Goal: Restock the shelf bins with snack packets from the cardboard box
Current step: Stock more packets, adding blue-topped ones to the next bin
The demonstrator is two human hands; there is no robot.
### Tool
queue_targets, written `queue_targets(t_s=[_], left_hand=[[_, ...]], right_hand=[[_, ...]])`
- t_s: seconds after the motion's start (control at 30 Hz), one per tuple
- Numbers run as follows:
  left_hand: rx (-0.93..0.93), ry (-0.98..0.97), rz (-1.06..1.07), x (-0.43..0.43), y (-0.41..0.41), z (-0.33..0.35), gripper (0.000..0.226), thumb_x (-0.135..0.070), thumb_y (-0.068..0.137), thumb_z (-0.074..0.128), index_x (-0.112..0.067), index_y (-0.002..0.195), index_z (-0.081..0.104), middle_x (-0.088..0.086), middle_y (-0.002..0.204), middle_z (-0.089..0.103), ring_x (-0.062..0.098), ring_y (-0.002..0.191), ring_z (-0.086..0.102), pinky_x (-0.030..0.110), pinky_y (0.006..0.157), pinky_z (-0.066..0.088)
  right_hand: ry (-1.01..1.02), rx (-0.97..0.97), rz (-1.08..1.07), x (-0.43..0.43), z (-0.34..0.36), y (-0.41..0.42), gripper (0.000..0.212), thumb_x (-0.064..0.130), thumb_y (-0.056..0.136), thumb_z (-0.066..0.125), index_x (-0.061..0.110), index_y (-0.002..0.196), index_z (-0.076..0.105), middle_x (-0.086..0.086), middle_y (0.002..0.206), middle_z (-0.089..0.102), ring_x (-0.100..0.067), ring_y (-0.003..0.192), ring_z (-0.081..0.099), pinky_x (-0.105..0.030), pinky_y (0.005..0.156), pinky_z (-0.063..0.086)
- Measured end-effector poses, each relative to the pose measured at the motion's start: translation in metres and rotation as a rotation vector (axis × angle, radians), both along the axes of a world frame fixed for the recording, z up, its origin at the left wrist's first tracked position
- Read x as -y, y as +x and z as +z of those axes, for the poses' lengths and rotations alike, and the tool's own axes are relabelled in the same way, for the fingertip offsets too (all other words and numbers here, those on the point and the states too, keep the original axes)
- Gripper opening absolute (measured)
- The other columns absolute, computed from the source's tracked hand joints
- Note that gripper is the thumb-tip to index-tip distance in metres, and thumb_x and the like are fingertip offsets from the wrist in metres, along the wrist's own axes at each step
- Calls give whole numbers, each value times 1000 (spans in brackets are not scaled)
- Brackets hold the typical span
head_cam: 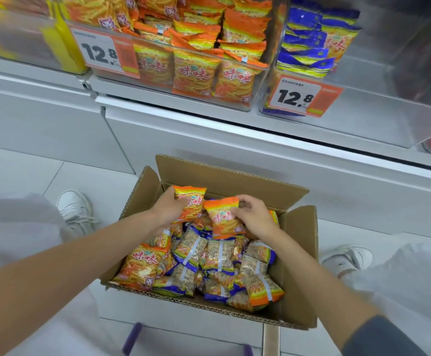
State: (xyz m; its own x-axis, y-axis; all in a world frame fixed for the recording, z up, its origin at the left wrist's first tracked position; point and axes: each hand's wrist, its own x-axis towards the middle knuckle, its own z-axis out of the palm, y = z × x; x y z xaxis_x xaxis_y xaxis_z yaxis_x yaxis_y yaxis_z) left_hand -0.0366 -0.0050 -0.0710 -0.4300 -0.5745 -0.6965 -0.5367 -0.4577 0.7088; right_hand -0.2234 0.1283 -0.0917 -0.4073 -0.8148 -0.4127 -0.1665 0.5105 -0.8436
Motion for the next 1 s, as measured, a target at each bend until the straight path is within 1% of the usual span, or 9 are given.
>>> queue_targets(t_s=[0.17, 0.27, 0.37, 0.47, 0.57, 0.63, 0.8, 0.87, 1.0], left_hand=[[-69, 1, 51, 9, -8, 15, 69, -42, 98, 50, -24, 152, 12, 4, 151, 36, 34, 132, 45, 52, 101, 44], [-62, -106, 47, 21, -9, 27, 67, -48, 93, 50, -24, 148, 20, 8, 148, 42, 32, 132, 45, 54, 105, 42], [-177, 9, 62, 16, -13, 44, 56, -50, 98, 45, -17, 141, 29, 13, 132, 59, 29, 116, 61, 42, 82, 57], [-312, 48, -63, 5, -19, 62, 82, -78, 76, 55, -25, 136, 40, 4, 125, 64, 23, 109, 66, 41, 77, 58], [-259, -163, -75, 6, -20, 74, 68, -65, 71, 73, -27, 121, 45, 0, 112, 68, 17, 98, 68, 40, 77, 59], [-222, -281, -30, 16, -21, 85, 47, -58, 79, 69, -30, 110, 49, -1, 105, 69, 14, 93, 68, 36, 80, 57], [-328, -444, -172, 54, -12, 160, 66, -64, 83, 52, -22, 133, 42, 0, 123, 63, 14, 103, 64, 35, 91, 53], [-284, -644, -230, 72, -7, 193, 76, -74, 83, 36, -19, 135, 44, 2, 132, 57, 21, 114, 57, 40, 97, 46], [-221, -1278, -27, 136, 8, 223, 63, -71, 91, 17, -24, 92, 58, 2, 92, 59, 32, 99, 53, 41, 82, 37]], right_hand=[[-116, 229, -149, 11, 34, 2, 20, 14, 93, 63, 16, 113, 66, -10, 110, 70, -26, 101, 67, -40, 89, 56], [-185, 339, -171, 13, 58, -2, 23, 8, 94, 59, 10, 116, 65, -5, 100, 72, -20, 90, 69, -33, 80, 56], [-199, 345, -133, 22, 75, 3, 26, 11, 93, 60, 8, 119, 63, -9, 109, 71, -23, 98, 69, -34, 84, 56], [-222, 329, -130, 32, 87, 13, 24, 13, 93, 62, 8, 116, 64, -10, 107, 72, -20, 95, 70, -28, 77, 54], [-253, 308, -123, 43, 103, 24, 16, 19, 94, 63, 15, 109, 65, -6, 101, 72, -13, 90, 70, -23, 74, 55], [-242, 256, -57, 53, 117, 30, 40, 38, 87, 70, 22, 122, 60, -8, 119, 65, -20, 107, 65, -32, 91, 53], [-258, 273, 83, 90, 175, 40, 71, 27, 76, 81, 18, 136, 46, -7, 126, 63, -16, 100, 68, -27, 80, 53], [-322, 185, 112, 110, 201, 43, 69, 27, 70, 82, 13, 130, 52, -8, 120, 68, -21, 101, 69, -33, 80, 55], [-428, -8, -28, 163, 244, 42, 107, 57, 50, 89, 21, 139, 43, -1, 130, 62, -21, 116, 61, -46, 97, 52]])
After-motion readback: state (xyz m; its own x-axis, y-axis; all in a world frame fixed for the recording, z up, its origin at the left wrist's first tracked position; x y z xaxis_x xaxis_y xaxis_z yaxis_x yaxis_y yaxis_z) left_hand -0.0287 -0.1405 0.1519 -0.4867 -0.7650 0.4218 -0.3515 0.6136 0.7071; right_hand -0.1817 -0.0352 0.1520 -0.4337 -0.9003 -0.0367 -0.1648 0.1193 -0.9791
